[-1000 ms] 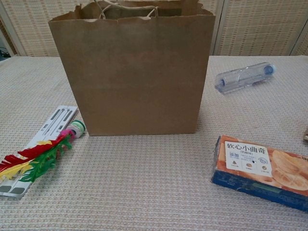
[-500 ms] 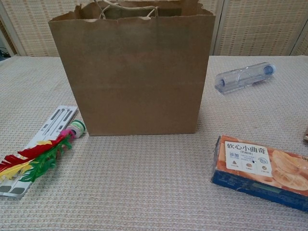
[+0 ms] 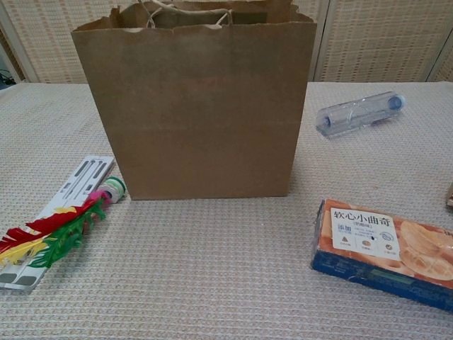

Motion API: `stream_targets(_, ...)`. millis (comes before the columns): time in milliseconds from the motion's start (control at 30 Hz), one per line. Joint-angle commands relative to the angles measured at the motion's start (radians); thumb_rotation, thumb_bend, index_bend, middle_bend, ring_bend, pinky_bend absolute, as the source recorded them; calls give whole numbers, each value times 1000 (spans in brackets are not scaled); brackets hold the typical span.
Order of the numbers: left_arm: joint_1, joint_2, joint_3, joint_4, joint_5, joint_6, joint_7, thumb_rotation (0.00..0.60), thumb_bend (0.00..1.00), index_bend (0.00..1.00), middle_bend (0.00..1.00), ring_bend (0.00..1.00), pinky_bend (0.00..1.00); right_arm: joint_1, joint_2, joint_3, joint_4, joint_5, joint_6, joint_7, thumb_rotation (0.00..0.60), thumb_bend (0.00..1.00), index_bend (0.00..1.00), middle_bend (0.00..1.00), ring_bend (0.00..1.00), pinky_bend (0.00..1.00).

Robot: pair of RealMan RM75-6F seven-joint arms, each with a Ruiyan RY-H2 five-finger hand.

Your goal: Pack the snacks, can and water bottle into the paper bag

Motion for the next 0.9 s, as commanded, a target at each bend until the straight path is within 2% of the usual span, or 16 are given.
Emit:
stream_targets(33, -1, 1, 0, 1, 1, -2, -3, 600, 369, 0, 0, 0, 0, 4, -29, -3, 36, -10, 1, -22, 600, 142, 29, 62, 54, 288)
stream_targets(100, -1, 2, 1, 2, 2, -3, -6, 600, 369, 0, 0, 0, 0, -2, -37, -8, 46, -52, 11, -8, 600, 220, 165, 181, 190, 432)
stream_targets(167, -1, 3, 1, 2, 3, -3, -8, 600, 370, 0, 0, 0, 0, -13, -34, -17, 47, -119, 20, 22, 600, 309, 406, 345, 401, 642)
stream_targets(233, -1, 3, 1, 2, 3, -3, -8, 600, 370, 0, 0, 0, 0, -23, -23, -17, 33, -168, 28, 53, 600, 342, 543, 446, 510, 715)
stream_targets(267, -1, 3, 1, 2, 3, -3, -8, 600, 370, 0, 0, 0, 0, -30, -10, -11, 17, -195, 32, 76, 600, 348, 581, 475, 533, 725)
stream_targets(467, -1, 2, 1, 1, 2, -2, -5, 600, 369, 0, 0, 0, 0, -48, 87, 51, -97, -253, 51, 156, 600, 354, 601, 491, 539, 736)
stream_targets(767, 0, -1, 0, -1, 0, 1, 5, 600, 369, 0, 0, 0, 0, -48, 290, 245, -382, -350, 111, 312, 600, 355, 602, 491, 539, 737)
stream_targets(900, 0, -1, -1, -2, -1, 1, 8, 600, 370, 0, 0, 0, 0, -3, 344, 335, -538, -405, 166, 301, 600, 355, 604, 492, 539, 737)
